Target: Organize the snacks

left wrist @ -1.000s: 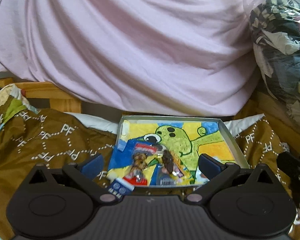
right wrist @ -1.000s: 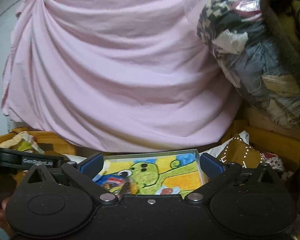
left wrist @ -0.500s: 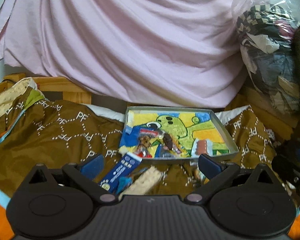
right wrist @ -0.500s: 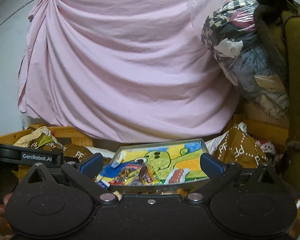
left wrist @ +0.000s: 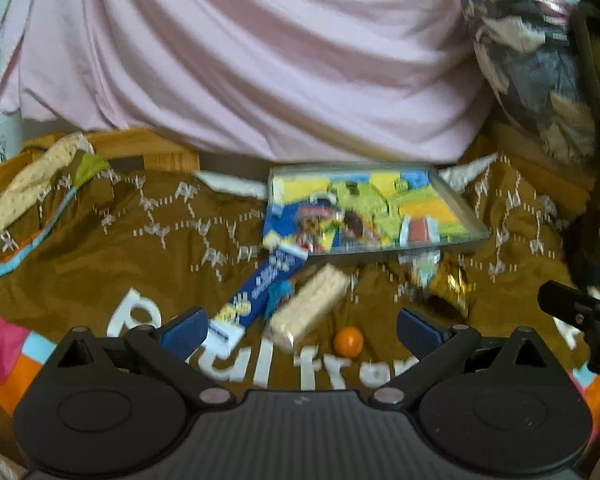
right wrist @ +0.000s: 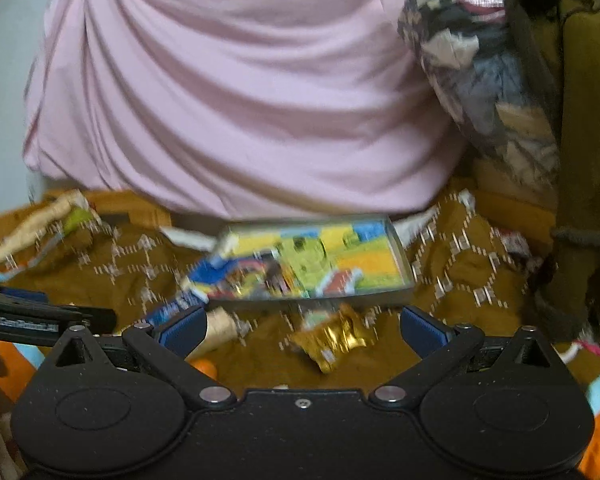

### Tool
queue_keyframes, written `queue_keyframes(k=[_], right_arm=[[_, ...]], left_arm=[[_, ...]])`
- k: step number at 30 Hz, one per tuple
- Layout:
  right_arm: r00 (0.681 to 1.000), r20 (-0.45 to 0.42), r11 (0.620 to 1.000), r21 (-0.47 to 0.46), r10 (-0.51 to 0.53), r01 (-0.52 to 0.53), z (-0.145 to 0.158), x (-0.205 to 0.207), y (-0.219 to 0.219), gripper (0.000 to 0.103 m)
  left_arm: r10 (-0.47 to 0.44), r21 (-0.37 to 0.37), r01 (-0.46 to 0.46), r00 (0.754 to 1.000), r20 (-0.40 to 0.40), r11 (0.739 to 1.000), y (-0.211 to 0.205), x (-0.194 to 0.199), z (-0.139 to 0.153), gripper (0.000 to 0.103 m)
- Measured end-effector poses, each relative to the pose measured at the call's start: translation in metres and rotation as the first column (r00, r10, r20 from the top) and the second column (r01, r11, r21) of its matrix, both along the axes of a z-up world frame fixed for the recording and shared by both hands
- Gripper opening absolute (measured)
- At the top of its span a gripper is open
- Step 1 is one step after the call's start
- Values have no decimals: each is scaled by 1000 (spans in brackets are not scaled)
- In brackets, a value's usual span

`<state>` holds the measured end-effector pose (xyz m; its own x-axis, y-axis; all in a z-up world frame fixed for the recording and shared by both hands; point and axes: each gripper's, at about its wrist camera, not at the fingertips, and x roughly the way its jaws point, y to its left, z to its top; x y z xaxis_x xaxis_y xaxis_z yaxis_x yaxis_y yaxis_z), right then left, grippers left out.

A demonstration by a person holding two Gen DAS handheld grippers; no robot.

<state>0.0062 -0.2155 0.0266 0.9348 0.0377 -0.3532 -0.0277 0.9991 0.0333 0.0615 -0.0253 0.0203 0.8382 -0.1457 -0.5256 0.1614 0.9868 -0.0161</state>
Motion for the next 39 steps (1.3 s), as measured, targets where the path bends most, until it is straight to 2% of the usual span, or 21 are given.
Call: queue_keyframes(k=[6,10,18,25,35,39], right_arm=[[997,-72,1000,-26,-18,16,-10,6,3,102],[992,-127,999,-52,-5,-2,-15,11,7,102],[986,-169,997,-76,-10,-3,-20,18,9,102],[979,-202,998,-63,-28,15,-22,24,5,102],[960,-281,1000,-14,3,-7,-25,42,-4,102],[957,-288,998,-51,32,-48,-25,57,-5,102]], left_arm=[[1,-7,-1,997,-75,1000,5,-1,-11,103],[9,21,-7,994,-113,1000,4,1,-17,103],[2,51,7,983,-183,999,0,7,-26,103],[-12,26,20,963,-269,999,-1,22,-28,103],[-61,92,95,945,-321,991,-19,47,-42,103],[-103,94,140,940,-324,986,-27,56,-51,103]])
